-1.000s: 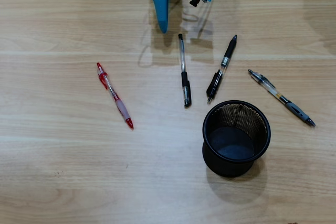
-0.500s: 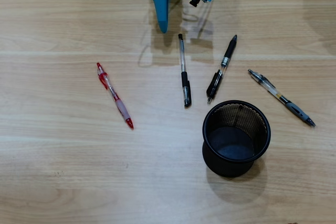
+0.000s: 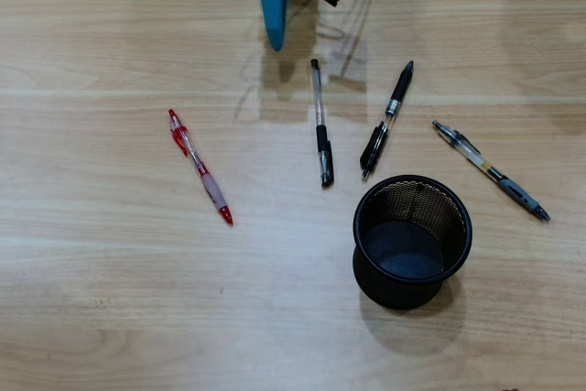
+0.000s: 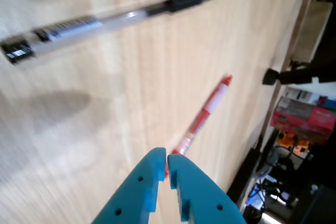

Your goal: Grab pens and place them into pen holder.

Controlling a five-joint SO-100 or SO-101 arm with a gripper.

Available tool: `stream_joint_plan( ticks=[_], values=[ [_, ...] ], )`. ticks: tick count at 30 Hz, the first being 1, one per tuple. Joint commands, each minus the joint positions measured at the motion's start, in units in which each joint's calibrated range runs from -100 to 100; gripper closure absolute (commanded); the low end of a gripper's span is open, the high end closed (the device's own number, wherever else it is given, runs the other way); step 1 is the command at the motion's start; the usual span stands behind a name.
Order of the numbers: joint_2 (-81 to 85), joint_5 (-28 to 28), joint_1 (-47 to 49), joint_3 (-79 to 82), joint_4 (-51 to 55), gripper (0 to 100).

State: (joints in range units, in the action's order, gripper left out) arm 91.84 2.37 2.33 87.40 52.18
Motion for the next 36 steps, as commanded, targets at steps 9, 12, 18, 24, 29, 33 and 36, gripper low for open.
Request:
stream_joint_plan(
  ticks=[9, 12, 18, 24, 29, 33, 36],
  values=[
    [-20.8, 0.2, -0.9, -25.4, 0.3, 98],
    [-21.6, 0.3, -0.9, -26.1, -0.4, 98],
    [-32.2, 6.1, -4.0, -34.4, 0.4, 98],
    [-47.8, 16.2, -4.5, -44.6, 6.4, 98],
    [-57.6, 23.5, -5.4, -59.1, 15.8, 98],
    [-59.8, 27.2, -6.6, -66.0, 21.5, 98],
    [-59.4, 27.4, -8.2, -66.4, 21.7, 98]
  ],
)
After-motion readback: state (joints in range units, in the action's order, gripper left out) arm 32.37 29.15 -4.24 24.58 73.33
